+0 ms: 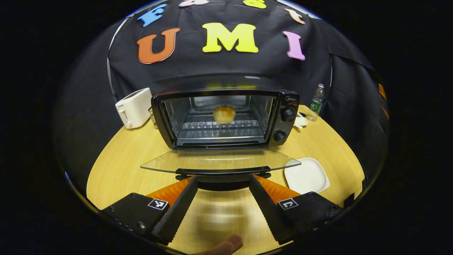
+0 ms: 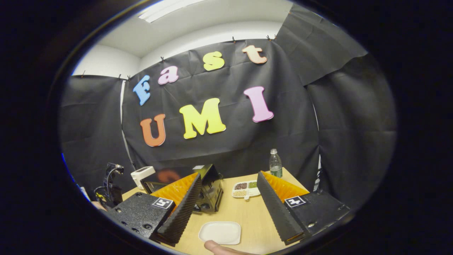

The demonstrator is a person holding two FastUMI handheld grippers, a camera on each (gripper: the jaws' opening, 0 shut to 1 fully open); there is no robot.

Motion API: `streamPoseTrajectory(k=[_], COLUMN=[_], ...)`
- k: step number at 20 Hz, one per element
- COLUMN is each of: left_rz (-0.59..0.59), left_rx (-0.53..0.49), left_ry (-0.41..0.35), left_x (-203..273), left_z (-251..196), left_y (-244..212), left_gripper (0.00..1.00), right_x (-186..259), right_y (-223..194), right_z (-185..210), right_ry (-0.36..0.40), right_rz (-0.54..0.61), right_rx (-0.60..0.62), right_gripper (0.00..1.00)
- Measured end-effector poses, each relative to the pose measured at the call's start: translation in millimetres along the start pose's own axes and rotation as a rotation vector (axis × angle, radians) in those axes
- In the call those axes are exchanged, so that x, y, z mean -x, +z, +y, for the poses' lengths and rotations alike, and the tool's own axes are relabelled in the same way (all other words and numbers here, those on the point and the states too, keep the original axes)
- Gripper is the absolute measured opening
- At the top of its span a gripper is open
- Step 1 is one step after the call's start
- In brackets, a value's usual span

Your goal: Open the electric oven with the left hand, put the food in, and close the electric oven.

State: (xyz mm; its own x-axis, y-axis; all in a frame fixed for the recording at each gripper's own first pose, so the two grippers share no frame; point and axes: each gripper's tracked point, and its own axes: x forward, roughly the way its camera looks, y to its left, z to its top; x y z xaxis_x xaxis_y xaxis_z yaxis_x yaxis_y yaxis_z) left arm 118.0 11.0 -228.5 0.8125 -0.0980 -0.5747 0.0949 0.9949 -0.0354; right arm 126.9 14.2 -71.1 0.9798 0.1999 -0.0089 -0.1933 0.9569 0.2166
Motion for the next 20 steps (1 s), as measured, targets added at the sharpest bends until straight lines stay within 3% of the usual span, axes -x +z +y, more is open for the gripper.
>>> streamPoseTrajectory(k=[8,12,13,14,16,19,20], left_rz=[-0.066,-0.111,-0.128,-0.130,-0.140,-0.193,-0.209], left_rx=[-0.014,0.061,0.070,0.078,0.094,0.135,0.137], left_ry=[-0.018,-0.016,-0.003,0.017,0.044,0.007,0.008], left_x=[-9.0,-18.4,-20.3,-22.7,-16.4,8.9,20.1], left_z=[9.6,20.9,26.9,35.1,42.4,33.9,33.4], left_y=[51.1,74.7,80.2,81.5,80.8,83.1,83.2], left_gripper=[0.97,0.98,0.90,0.98,0.97,0.94,0.83], right_x=[17.2,28.3,30.8,33.5,42.0,59.7,65.0], right_y=[5.3,8.8,8.8,7.3,6.5,4.7,3.5], right_z=[2.8,5.2,4.7,5.0,7.4,10.6,11.8], right_ry=[-0.013,-0.016,-0.019,-0.022,-0.020,-0.010,-0.007], right_rz=[-0.010,-0.018,-0.016,-0.011,-0.009,-0.012,-0.012], right_rx=[0.009,0.019,0.018,0.014,0.017,0.024,0.020], right_gripper=[0.95,0.95,0.95,0.95,0.95,0.95,0.95])
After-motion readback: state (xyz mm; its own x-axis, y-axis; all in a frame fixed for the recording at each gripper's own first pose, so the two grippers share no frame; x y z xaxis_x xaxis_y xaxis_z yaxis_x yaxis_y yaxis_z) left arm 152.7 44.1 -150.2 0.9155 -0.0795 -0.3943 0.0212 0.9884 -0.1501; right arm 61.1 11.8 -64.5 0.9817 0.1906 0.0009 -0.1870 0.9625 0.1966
